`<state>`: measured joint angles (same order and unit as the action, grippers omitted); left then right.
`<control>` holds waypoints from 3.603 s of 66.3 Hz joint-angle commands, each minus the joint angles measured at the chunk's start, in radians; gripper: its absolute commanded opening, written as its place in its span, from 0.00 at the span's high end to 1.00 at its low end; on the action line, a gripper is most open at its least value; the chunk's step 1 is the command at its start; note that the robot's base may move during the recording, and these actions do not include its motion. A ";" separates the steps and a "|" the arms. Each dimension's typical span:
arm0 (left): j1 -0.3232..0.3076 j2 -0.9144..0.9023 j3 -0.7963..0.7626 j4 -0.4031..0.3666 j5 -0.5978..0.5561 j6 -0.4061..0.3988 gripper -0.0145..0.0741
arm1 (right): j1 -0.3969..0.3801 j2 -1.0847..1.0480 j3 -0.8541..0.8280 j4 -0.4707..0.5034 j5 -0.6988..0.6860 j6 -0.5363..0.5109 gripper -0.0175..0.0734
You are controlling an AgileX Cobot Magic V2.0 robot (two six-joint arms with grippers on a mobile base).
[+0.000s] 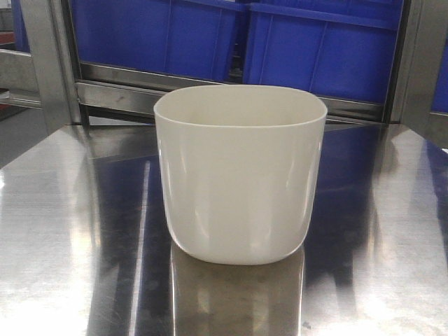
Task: Move white bin to right shelf second layer
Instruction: 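Move the right gripper toward the white bin on the steel table, then lower the right gripper onto the white bin's rim and close it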
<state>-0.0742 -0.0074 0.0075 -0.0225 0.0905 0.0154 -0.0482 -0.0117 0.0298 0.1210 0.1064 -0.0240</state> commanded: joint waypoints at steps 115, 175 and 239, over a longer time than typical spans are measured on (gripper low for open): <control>-0.003 -0.016 0.037 -0.006 -0.081 -0.003 0.74 | 0.724 1.230 -1.093 -0.530 0.665 1.014 0.32; -0.003 -0.016 0.037 -0.006 -0.081 -0.003 0.74 | 0.815 1.498 -1.291 -0.523 0.836 1.014 0.32; -0.003 -0.016 0.037 -0.006 -0.081 -0.003 0.74 | 0.774 1.526 -1.212 -0.452 0.713 1.013 0.32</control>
<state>-0.0742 -0.0074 0.0075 -0.0225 0.0905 0.0154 0.7306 1.5497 -1.1575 -0.3080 0.8539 0.9940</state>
